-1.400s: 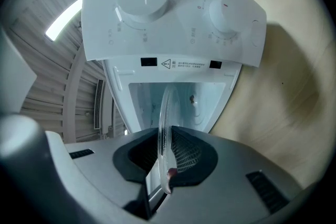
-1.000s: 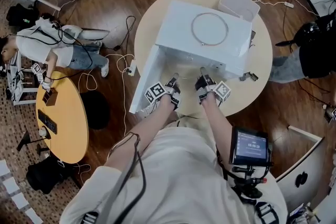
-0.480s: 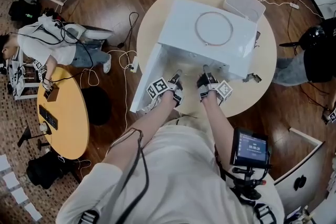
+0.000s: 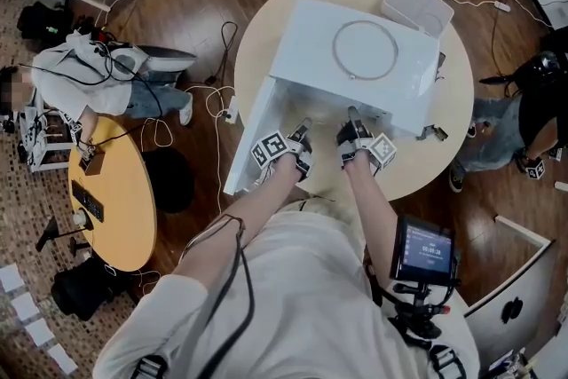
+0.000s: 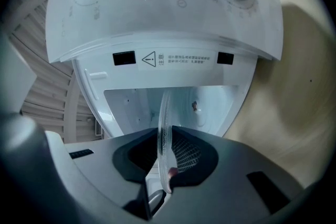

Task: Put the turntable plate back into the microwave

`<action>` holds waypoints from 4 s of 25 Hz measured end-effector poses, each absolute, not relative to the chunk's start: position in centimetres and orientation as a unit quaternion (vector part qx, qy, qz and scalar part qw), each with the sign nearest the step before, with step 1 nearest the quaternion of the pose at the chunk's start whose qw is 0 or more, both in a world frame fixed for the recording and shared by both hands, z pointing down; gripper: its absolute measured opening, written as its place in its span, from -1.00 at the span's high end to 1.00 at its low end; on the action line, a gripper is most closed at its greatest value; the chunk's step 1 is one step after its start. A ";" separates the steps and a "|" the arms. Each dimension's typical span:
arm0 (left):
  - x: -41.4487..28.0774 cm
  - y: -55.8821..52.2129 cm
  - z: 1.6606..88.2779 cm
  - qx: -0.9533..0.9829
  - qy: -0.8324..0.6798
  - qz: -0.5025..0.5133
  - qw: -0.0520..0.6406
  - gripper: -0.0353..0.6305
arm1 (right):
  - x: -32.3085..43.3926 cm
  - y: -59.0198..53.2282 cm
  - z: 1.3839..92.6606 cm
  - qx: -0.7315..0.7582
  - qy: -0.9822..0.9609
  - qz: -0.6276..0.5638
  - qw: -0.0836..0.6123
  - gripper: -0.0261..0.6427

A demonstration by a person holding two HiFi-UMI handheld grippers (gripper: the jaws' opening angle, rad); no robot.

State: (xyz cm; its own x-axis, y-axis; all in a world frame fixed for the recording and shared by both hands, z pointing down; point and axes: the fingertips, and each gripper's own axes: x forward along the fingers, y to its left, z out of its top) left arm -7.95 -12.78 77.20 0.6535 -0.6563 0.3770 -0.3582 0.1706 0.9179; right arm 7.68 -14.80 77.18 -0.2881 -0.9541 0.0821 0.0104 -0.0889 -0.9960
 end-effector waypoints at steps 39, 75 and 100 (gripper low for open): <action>-5.6 -13.7 77.5 0.653 -0.353 -0.082 0.665 0.70 | 10.3 -20.5 80.7 -0.478 0.478 -0.579 0.456 0.78; -4.9 -18.6 78.3 0.642 -0.408 -0.124 0.637 0.70 | 8.6 -21.7 80.8 -0.483 0.503 -0.552 0.457 0.76; -4.4 -17.3 80.6 0.655 -0.412 -0.065 0.630 0.70 | 9.1 -20.3 84.1 -0.511 0.425 -0.587 0.462 0.76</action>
